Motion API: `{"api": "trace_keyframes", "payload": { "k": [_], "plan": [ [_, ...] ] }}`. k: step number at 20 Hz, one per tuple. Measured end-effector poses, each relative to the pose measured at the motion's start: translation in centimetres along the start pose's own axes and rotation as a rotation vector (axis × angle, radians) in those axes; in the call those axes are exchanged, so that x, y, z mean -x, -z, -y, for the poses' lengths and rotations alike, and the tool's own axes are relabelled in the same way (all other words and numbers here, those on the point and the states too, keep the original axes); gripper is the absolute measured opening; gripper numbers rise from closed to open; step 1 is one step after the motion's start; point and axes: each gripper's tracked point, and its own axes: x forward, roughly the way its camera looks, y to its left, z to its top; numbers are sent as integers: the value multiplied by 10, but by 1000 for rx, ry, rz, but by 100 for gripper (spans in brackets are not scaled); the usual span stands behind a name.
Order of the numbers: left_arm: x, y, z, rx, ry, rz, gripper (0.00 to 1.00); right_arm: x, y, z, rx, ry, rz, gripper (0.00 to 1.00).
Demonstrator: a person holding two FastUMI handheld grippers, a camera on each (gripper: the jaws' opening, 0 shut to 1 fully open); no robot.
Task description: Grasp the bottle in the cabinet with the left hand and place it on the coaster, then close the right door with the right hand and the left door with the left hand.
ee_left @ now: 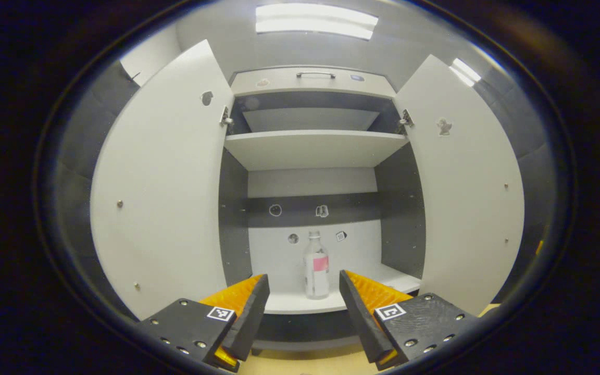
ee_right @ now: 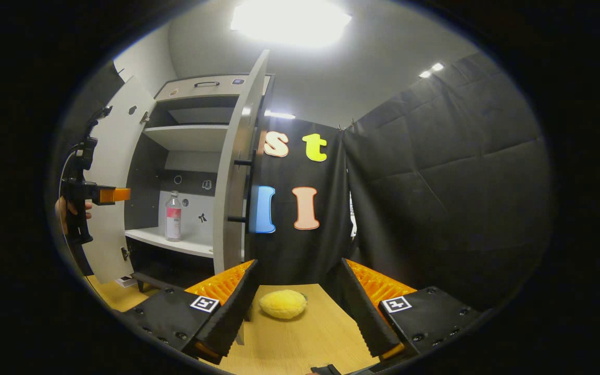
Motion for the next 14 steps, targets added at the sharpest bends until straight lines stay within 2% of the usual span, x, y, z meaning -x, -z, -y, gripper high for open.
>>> {"api": "trace_keyframes", "payload": {
  "k": [7, 14],
  "plan": [
    [-81, 20, 7, 35, 73, -20, 82, -8, 8, 12, 6, 103, -22, 97],
    [-154, 67, 5, 36, 85, -97, 82, -22, 21, 11, 1, 173, -63, 97]
  ]
}}
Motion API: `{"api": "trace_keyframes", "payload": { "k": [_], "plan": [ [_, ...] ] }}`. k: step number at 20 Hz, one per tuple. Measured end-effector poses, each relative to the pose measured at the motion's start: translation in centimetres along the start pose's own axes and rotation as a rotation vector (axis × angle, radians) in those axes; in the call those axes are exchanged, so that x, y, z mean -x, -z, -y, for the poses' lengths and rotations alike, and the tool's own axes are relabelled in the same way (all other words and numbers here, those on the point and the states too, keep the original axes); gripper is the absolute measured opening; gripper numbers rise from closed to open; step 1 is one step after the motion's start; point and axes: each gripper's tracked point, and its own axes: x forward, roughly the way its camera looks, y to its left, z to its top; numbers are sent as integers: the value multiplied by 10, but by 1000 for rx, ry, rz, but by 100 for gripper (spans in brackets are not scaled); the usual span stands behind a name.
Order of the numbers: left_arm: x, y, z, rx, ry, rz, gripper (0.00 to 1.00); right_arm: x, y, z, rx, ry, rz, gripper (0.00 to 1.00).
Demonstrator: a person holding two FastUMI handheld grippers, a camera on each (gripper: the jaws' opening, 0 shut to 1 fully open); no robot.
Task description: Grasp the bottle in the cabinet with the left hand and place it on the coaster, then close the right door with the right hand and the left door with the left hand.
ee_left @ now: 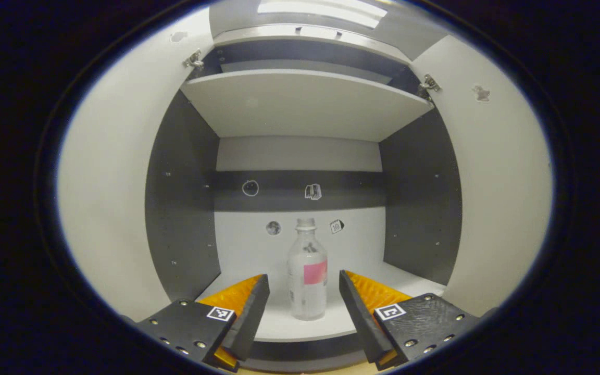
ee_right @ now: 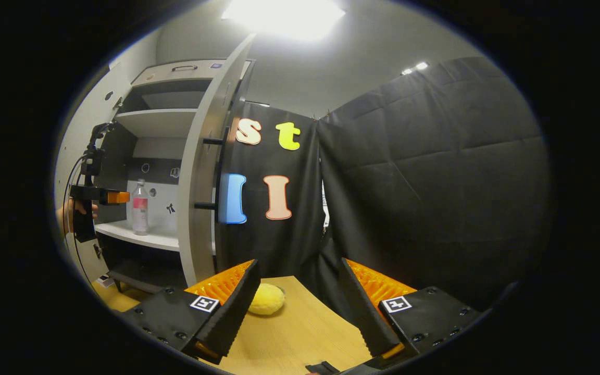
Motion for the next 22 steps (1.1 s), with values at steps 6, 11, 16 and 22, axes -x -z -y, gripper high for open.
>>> {"api": "trace_keyframes", "payload": {
  "k": [6, 11, 16, 22],
  "plan": [
    [-53, 29, -1, 2, 23, -49, 82, -6, 3, -4, 40, 53, -15, 96],
    [-85, 43, 0, -10, 24, -73, 82, -10, 8, -5, 42, 86, -38, 96],
    [-91, 40, -2, -14, 22, -77, 80, -10, 10, -2, 47, 92, -51, 97],
    [-66, 23, -2, 19, 3, -33, 72, -7, 9, -1, 37, 53, -51, 98]
  ]
}}
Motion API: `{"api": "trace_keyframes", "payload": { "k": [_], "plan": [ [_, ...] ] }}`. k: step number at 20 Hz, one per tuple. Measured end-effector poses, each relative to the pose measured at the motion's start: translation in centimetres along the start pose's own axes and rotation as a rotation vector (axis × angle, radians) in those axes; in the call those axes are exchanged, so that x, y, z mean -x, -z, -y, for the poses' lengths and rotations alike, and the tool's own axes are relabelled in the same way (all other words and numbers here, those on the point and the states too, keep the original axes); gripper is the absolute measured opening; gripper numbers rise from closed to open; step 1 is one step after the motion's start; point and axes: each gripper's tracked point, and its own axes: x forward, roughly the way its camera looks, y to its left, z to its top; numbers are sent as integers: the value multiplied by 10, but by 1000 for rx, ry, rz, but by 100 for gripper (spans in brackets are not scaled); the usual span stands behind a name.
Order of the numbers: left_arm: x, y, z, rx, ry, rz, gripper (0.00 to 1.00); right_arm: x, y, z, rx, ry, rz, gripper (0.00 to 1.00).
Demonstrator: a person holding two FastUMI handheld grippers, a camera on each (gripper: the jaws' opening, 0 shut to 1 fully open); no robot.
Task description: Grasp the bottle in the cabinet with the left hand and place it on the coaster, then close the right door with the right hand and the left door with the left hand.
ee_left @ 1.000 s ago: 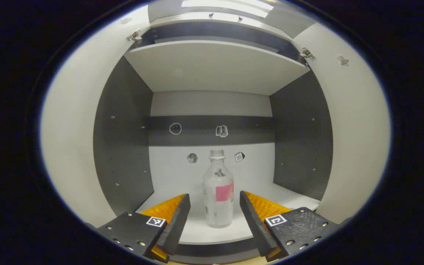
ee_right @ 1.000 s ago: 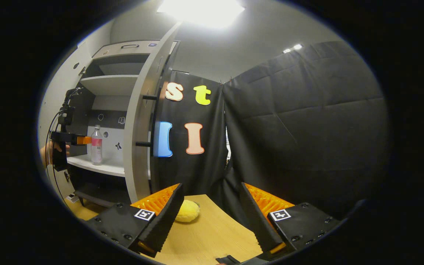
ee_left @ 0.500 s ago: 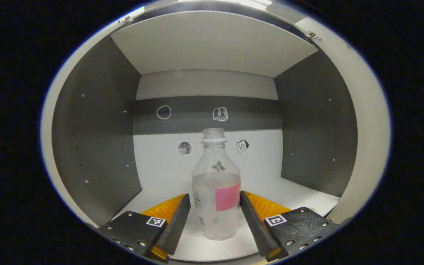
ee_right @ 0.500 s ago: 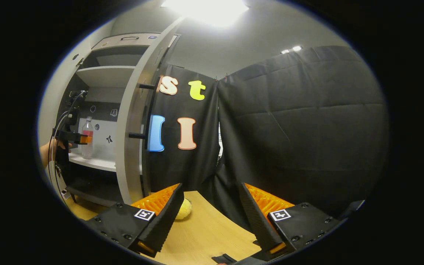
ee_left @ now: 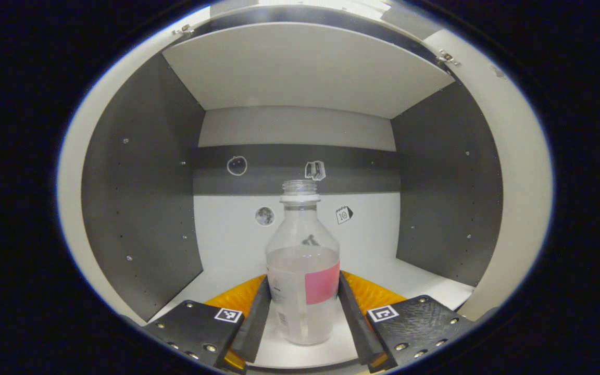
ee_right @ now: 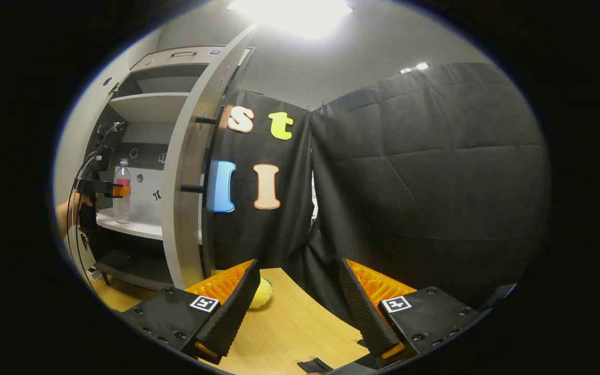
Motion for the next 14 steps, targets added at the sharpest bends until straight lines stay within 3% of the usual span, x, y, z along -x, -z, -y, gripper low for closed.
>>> {"api": "trace_keyframes", "payload": {
  "k": [6, 14],
  "plan": [
    [55, -12, 13, -15, 4, 54, 72, 9, -1, 8, -18, -62, 8, 97],
    [122, 9, 29, -17, -9, 55, 72, 29, 5, 25, -20, -142, 2, 97]
  ]
}}
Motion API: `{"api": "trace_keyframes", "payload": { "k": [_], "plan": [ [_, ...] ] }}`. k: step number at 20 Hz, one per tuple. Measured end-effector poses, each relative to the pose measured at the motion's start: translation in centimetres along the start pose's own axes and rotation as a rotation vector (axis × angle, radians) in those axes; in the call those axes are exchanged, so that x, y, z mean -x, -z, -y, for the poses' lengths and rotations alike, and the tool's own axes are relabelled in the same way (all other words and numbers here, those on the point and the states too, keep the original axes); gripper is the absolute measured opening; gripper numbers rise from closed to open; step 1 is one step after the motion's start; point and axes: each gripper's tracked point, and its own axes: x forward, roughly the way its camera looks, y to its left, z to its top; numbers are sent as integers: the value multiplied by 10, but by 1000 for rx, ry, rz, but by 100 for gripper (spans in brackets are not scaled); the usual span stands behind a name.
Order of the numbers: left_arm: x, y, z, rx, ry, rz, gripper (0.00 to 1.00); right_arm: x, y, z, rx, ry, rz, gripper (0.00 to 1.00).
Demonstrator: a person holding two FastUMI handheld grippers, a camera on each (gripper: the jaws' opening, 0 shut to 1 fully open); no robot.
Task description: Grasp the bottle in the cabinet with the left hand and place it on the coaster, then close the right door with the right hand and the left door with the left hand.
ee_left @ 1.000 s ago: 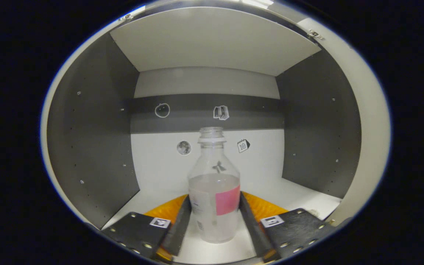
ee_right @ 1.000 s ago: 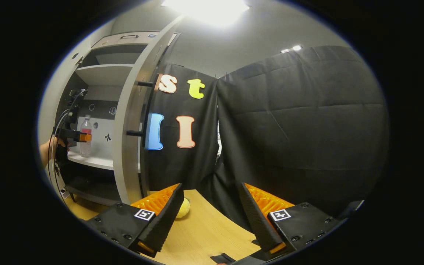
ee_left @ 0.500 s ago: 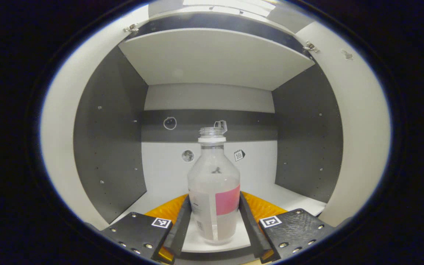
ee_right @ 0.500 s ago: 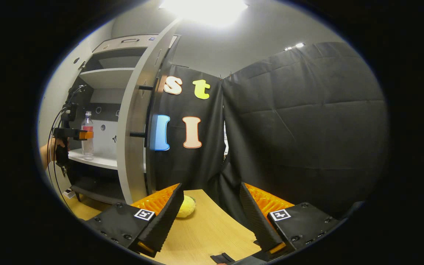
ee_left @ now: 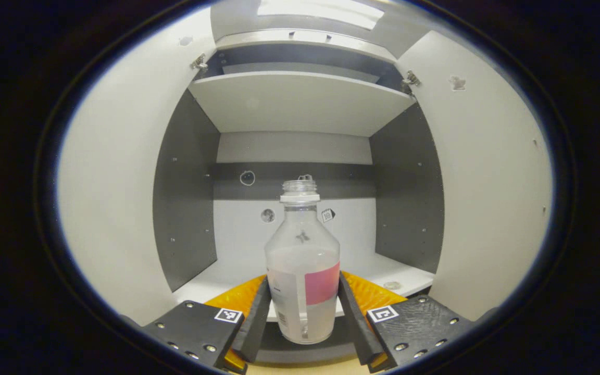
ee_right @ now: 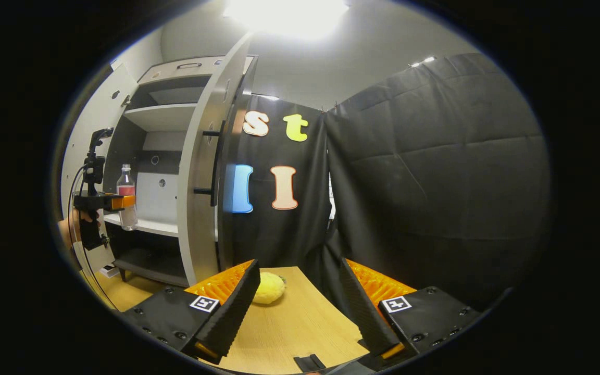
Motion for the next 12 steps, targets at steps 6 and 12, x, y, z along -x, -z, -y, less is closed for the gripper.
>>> {"api": "trace_keyframes", "payload": {
  "k": [6, 12],
  "plan": [
    [45, 23, 12, 17, -3, 0, 72, 15, 4, 9, 4, -48, -8, 97],
    [87, 70, 27, 19, 4, -36, 72, 27, 8, 10, 17, -93, -11, 97]
  ]
}}
